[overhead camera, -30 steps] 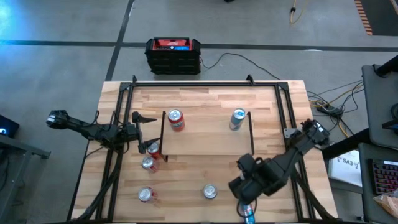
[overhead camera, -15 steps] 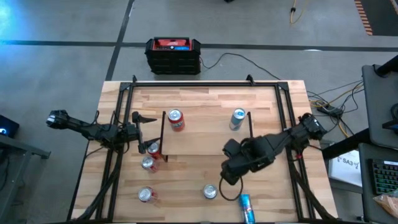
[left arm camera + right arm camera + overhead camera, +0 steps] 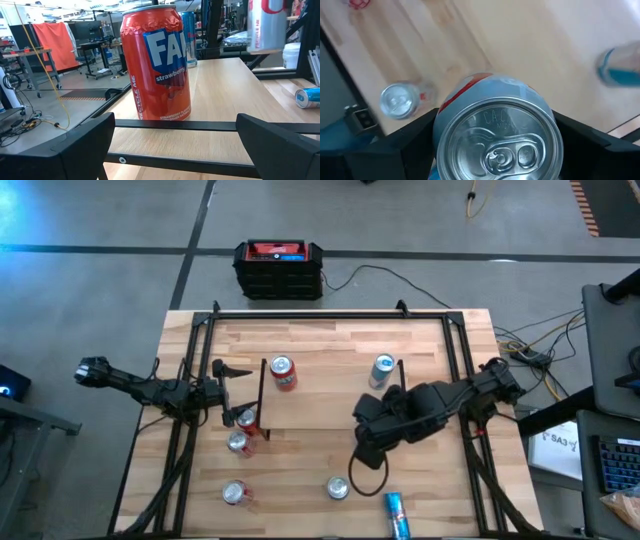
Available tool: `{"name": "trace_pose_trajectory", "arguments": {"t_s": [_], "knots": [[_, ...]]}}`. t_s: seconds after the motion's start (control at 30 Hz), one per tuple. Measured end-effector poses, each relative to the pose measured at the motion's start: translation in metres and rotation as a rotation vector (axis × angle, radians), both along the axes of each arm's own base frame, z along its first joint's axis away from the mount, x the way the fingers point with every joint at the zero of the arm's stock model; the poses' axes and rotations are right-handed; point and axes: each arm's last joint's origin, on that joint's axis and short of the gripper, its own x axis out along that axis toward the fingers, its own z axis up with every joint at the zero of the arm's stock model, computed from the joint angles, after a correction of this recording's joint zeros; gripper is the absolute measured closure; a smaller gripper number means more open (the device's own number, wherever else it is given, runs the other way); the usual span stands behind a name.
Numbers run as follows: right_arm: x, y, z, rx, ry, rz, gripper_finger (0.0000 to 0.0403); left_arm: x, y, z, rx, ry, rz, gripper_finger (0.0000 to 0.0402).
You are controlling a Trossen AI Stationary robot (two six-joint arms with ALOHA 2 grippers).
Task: Place canned beverage on shelf
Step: Put the right silver red soda can on the shelf
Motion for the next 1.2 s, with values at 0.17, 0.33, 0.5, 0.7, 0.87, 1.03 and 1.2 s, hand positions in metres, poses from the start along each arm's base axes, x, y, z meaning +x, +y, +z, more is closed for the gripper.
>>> {"name": "trace_pose_trajectory", "arguments": {"t_s": [0.17, 0.33, 0.5, 0.7, 0.87, 1.03, 1.2], "knots": [[0.004, -0.003, -0.006, -0.075, 0.013, 0.045, 0.0096, 0.000, 0.000, 0.000, 0.000, 0.000, 0.000, 0.0002], [0.012, -0.009, -0.012, -0.109, 0.040, 0.106, 0.0096, 0.000, 0.000, 0.000, 0.000, 0.000, 0.000, 0.0002], [0.017, -0.017, -0.015, -0.134, 0.058, 0.144, 0.0096, 0.000, 0.000, 0.000, 0.000, 0.000, 0.000, 0.0002], [0.020, -0.024, -0.015, -0.155, 0.069, 0.187, 0.0096, 0.000, 0.000, 0.000, 0.000, 0.000, 0.000, 0.0002], [0.022, -0.030, -0.015, -0.170, 0.076, 0.212, 0.0095, 0.000, 0.000, 0.000, 0.000, 0.000, 0.000, 0.0002], [0.024, -0.039, -0.015, -0.176, 0.081, 0.210, 0.0086, 0.000, 0.000, 0.000, 0.000, 0.000, 0.000, 0.0002], [0.028, -0.043, -0.016, -0.190, 0.085, 0.258, 0.0080, 0.000, 0.000, 0.000, 0.000, 0.000, 0.000, 0.0002]]}}
